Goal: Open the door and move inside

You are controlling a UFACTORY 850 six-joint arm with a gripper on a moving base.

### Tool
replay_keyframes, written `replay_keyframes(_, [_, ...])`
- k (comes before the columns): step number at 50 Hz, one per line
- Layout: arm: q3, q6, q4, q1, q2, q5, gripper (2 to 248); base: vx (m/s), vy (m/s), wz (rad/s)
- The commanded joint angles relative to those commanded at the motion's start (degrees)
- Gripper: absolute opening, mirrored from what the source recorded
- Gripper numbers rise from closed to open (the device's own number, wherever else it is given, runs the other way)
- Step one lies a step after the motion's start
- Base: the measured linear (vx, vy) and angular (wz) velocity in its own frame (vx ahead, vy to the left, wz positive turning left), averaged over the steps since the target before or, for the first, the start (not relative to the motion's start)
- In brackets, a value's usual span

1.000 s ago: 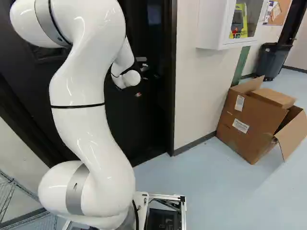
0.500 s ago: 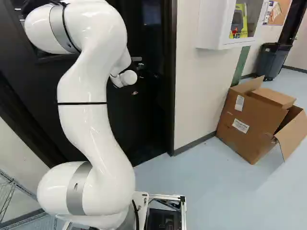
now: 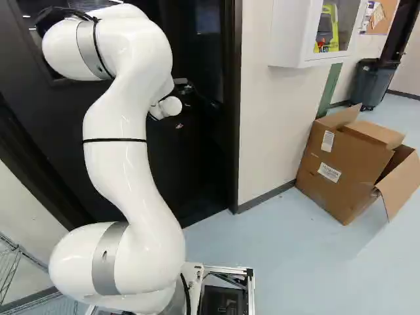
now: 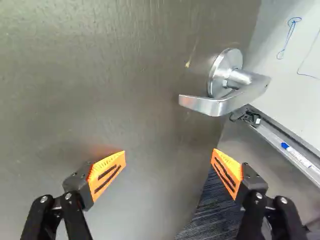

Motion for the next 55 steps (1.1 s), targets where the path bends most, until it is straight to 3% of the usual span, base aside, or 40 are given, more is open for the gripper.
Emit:
replay_keyframes(42, [-9.69,0.0,0.55,4.97,-7.18,0.0,247,0.0,0.0,0.0])
replay_keyframes(55, [-9.75,0.0,0.55,5.34,-7.22,0.0,247,0.0,0.0,0.0])
